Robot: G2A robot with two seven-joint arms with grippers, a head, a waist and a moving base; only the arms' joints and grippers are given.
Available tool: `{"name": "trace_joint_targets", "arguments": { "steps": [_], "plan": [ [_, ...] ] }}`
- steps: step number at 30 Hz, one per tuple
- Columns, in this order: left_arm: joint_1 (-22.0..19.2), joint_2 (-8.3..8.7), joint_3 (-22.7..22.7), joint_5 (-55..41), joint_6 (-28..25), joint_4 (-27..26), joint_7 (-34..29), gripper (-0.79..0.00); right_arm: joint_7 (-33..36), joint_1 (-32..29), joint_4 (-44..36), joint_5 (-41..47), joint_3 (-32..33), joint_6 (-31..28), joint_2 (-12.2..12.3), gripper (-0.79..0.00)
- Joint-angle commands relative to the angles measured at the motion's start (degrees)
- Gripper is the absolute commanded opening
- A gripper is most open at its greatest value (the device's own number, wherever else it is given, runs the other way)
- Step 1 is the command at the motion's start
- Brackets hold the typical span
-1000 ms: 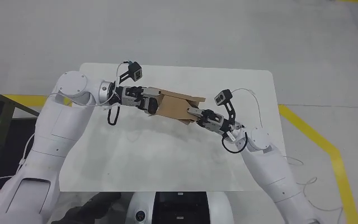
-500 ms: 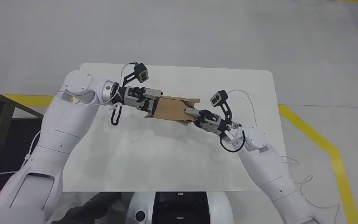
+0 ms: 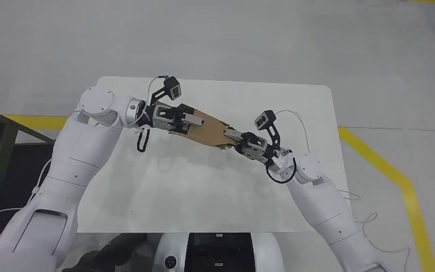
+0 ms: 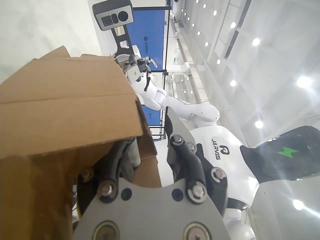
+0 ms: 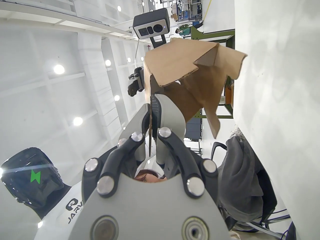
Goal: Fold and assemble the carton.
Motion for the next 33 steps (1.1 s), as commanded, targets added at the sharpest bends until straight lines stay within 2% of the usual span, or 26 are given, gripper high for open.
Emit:
{"name": "trace_joint_targets", "arguments": {
  "steps": [1,10,12,16,19,20,21,22,33],
  "plan": [
    [0.0,-0.03,0.2,0.6,-0.1,-0.1,0.5,-0.585,-0.1,0.0,0.0,-0.1,0.0,0.0,0.0,-0.785],
    [0.1,0.01,0.2,2.8,-0.4,-0.4,2.2,-0.591,-0.5,-0.3,-0.3,-0.7,0.6,-0.1,-0.1,-0.785],
    [0.2,0.06,0.1,3.3,-0.5,-0.6,2.5,-0.625,-0.5,-0.3,-0.5,-0.7,0.7,0.0,-0.1,-0.785],
    [0.4,0.14,-0.1,3.7,-0.5,-0.7,2.7,-0.785,-0.6,-0.5,-1.1,-1.2,0.9,-0.1,-0.1,-0.785],
    [0.6,0.16,-0.1,3.9,-0.5,-0.8,2.7,-0.785,-0.6,-0.6,-1.6,-1.5,0.9,-0.1,-0.1,-0.785],
    [0.6,0.16,-0.1,3.9,-0.5,-0.8,2.7,-0.785,-0.7,-0.7,-1.7,-1.6,1.0,-0.1,-0.1,-0.696],
    [0.6,0.16,-0.1,3.8,-0.6,-0.8,2.7,-0.785,-0.8,-0.8,-1.9,-1.6,1.1,-0.2,-0.1,-0.443],
    [0.6,0.15,-0.2,3.6,-0.5,-0.7,2.7,-0.785,-0.9,-0.8,-2.1,-1.5,1.3,-0.4,-0.1,-0.009],
    [-0.7,0.08,-1.8,-1.4,0.5,4.2,0.3,-0.785,-1.1,-2.1,-2.6,-0.1,5.5,-1.4,0.5,0.0]
  ]
}}
